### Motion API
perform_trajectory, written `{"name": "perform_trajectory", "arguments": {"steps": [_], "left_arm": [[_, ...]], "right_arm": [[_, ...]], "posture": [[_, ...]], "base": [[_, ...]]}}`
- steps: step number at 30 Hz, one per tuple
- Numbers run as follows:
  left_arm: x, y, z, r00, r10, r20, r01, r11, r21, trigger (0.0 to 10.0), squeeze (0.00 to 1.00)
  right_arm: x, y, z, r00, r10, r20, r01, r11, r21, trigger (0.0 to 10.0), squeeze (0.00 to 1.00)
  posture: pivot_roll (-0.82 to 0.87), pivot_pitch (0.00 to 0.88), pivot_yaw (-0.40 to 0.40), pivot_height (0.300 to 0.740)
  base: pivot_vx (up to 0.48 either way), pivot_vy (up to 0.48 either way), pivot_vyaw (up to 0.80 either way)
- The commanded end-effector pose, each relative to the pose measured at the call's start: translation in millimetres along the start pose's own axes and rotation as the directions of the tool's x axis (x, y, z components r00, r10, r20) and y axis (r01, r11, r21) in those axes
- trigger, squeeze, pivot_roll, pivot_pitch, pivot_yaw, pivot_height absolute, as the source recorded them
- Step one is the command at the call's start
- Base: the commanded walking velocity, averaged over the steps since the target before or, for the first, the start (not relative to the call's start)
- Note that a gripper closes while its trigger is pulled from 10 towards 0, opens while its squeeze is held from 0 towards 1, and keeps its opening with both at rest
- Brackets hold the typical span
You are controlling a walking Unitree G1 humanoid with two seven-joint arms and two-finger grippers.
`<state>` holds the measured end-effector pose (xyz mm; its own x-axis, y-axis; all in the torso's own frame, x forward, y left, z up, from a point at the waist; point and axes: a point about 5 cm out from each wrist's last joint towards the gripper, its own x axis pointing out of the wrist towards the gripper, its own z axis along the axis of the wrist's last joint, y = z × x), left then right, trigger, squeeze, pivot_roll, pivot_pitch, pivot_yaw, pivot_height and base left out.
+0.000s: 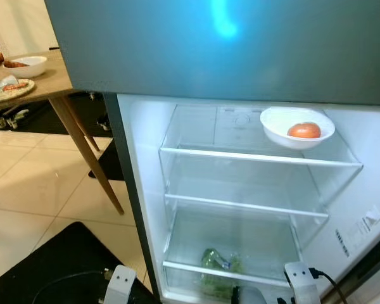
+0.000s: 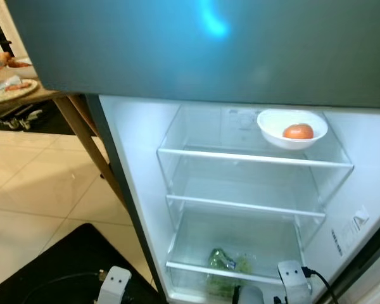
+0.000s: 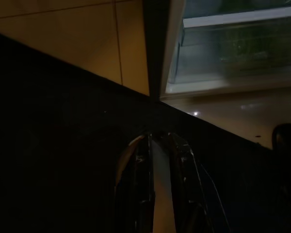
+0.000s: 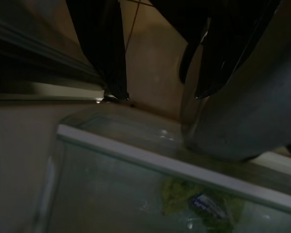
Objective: Restocking fridge
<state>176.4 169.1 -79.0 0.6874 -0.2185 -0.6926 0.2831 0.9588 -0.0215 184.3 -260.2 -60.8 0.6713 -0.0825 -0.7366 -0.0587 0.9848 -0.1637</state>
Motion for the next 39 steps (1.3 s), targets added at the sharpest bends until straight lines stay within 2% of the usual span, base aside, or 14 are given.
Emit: {"name": "perform_trajectory", "arguments": {"steps": [1,23,29,30,39], "left_arm": [[-4.2,9.9,-6,0.999,0.028,-0.028,-0.028,1.000,0.007,10.0,0.00],[-11.3,12.2,-24,0.992,0.058,-0.109,-0.059,0.998,0.001,10.0,0.00],[-11.3,12.1,-25,0.991,0.063,-0.116,-0.063,0.998,-0.002,10.0,0.00],[-11.3,12.3,-25,0.990,0.069,-0.124,-0.070,0.998,-0.006,10.0,0.00],[-11.1,12.5,-25,0.989,0.076,-0.130,-0.078,0.997,-0.014,10.0,0.00]], "right_arm": [[-0.2,3.2,-4,1.000,-0.003,-0.009,0.003,1.000,-0.002,10.0,0.00],[-2.2,8.3,-15,0.999,0.011,-0.048,-0.011,1.000,0.008,10.0,0.00],[-3.1,9.0,-19,0.998,0.011,-0.066,-0.011,1.000,0.006,10.0,0.00],[-3.6,9.7,-22,0.997,0.010,-0.078,-0.009,1.000,0.008,10.0,0.00],[-4.4,11.1,-25,0.996,0.009,-0.094,-0.009,1.000,0.008,10.0,0.00]], "posture": [[-0.16,0.008,0.053,0.608],[-0.16,0.003,0.051,0.608],[-0.16,0.001,0.050,0.626],[-0.16,0.001,0.051,0.641],[-0.16,0.000,0.050,0.681]], "base": [[0.000,0.000,0.00],[0.000,0.000,0.00],[0.000,0.000,0.00],[0.000,0.000,0.00],[0.000,0.000,0.00]]}}
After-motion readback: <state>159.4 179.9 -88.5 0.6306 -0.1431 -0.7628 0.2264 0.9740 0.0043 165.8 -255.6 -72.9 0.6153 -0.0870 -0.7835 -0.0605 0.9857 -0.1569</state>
